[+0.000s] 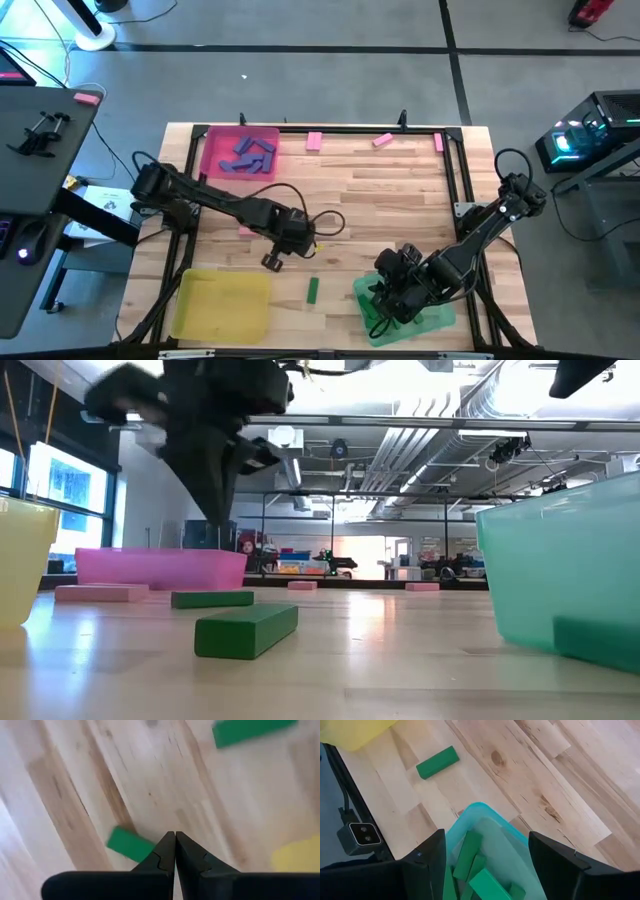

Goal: Sort blocks
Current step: Put the green block into the light green bin

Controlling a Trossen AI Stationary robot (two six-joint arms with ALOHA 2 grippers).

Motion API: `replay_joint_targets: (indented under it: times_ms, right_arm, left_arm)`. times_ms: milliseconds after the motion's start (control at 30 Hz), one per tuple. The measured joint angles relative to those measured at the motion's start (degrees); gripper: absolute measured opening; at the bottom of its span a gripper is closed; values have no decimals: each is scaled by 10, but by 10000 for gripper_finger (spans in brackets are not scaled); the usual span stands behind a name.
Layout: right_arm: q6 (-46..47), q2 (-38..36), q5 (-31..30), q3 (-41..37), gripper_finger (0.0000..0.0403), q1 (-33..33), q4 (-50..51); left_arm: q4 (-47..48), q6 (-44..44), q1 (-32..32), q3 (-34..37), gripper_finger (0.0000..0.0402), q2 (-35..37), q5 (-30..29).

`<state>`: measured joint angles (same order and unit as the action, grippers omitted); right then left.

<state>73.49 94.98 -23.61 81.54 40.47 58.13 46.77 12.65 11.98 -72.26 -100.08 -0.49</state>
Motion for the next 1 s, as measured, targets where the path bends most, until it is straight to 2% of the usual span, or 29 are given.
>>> replay_joint_targets:
  times_ms: [133, 200, 300, 433, 567, 700, 800, 1000]
  right_arm:
    - [0, 0, -4, 0, 220, 0, 0]
    - [0, 0, -4, 0, 220, 0, 0]
    - [0, 0, -4, 0, 220, 0, -1]
    - [0, 0, -4, 0, 220, 0, -1]
    - [0, 0, -5, 0, 220, -1, -1]
    - [0, 0, -14, 0, 220, -1, -1]
    - [0, 0, -15, 0, 220, -3, -1]
    - [0, 0, -14, 0, 220, -10, -5]
  left_arm:
    - [-5, -199, -2, 20, 3, 15, -14]
    - [1, -264, -6, 45, 14, 12, -15]
    - [1, -336, -12, 79, 48, 13, -15]
    - [-3, -425, -20, 107, 115, 14, -19]
    - [-24, -459, -30, 112, 185, 14, -28]
    - [-71, -468, -42, 112, 234, 14, -15]
    - [-74, -474, -52, 111, 251, 4, -8]
    - [-76, -466, -67, 111, 255, -31, 23]
